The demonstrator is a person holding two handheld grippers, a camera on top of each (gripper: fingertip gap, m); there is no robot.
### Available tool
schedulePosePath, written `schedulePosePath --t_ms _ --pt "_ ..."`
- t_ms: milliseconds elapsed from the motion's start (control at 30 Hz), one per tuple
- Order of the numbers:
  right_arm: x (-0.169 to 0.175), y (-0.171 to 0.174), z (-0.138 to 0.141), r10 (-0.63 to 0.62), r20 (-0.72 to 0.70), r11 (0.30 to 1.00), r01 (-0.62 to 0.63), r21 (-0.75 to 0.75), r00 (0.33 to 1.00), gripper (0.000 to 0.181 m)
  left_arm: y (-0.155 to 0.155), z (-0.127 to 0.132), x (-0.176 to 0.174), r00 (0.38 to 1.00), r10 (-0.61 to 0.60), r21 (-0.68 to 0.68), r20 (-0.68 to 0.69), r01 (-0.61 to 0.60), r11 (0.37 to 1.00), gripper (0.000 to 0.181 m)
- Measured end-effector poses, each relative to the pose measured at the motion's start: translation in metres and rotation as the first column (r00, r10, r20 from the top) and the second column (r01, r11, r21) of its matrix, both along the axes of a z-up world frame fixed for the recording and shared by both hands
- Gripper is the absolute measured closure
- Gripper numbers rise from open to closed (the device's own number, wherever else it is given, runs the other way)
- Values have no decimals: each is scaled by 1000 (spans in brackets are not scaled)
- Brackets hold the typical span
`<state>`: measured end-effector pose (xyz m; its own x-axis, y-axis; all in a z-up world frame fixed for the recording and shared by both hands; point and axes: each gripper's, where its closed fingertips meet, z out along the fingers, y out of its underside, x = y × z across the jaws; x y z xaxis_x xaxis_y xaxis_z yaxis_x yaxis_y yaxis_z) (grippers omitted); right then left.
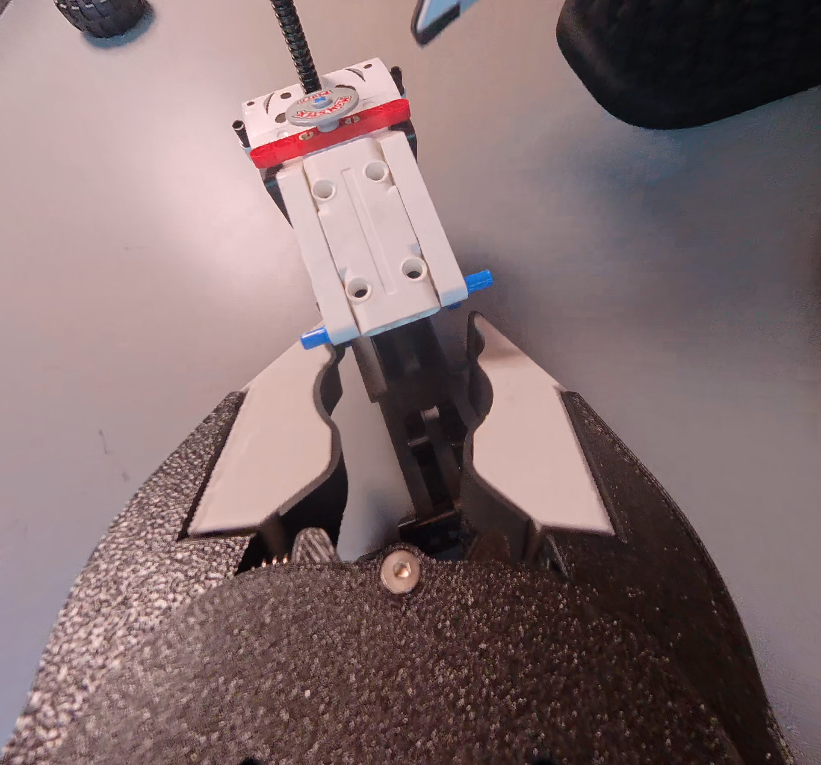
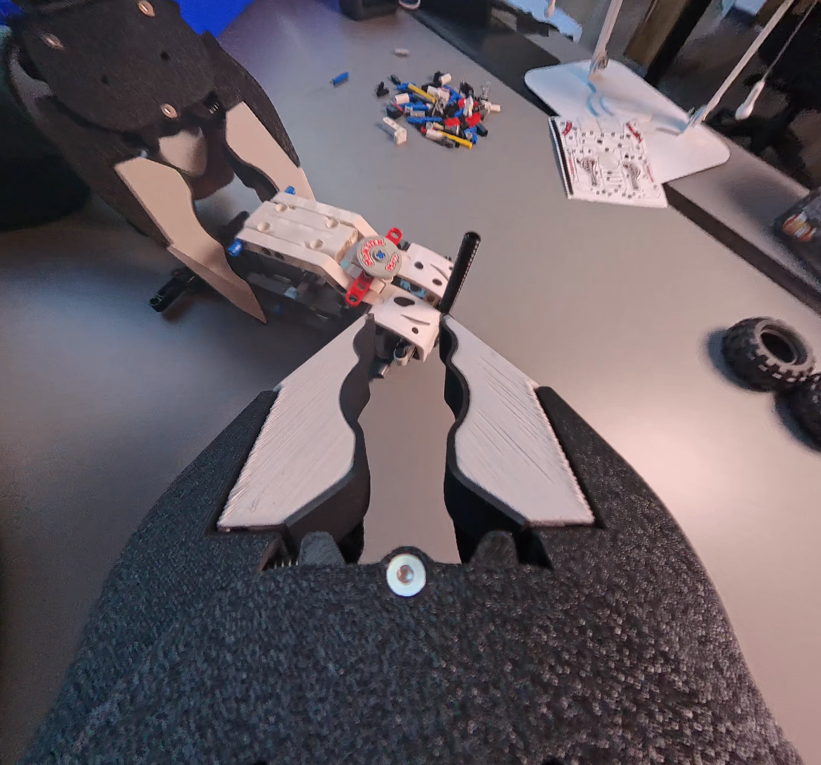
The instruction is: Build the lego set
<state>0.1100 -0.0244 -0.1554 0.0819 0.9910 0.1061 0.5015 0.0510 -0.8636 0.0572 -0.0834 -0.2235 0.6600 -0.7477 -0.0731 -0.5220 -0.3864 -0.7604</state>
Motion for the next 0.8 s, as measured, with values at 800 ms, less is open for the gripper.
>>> schedulePosePath --t_ms 800 --pt "-36 -54 -10 606 521 706 -709 -2 602 157 -19 69 14 964 -156 51 216 148 988 103"
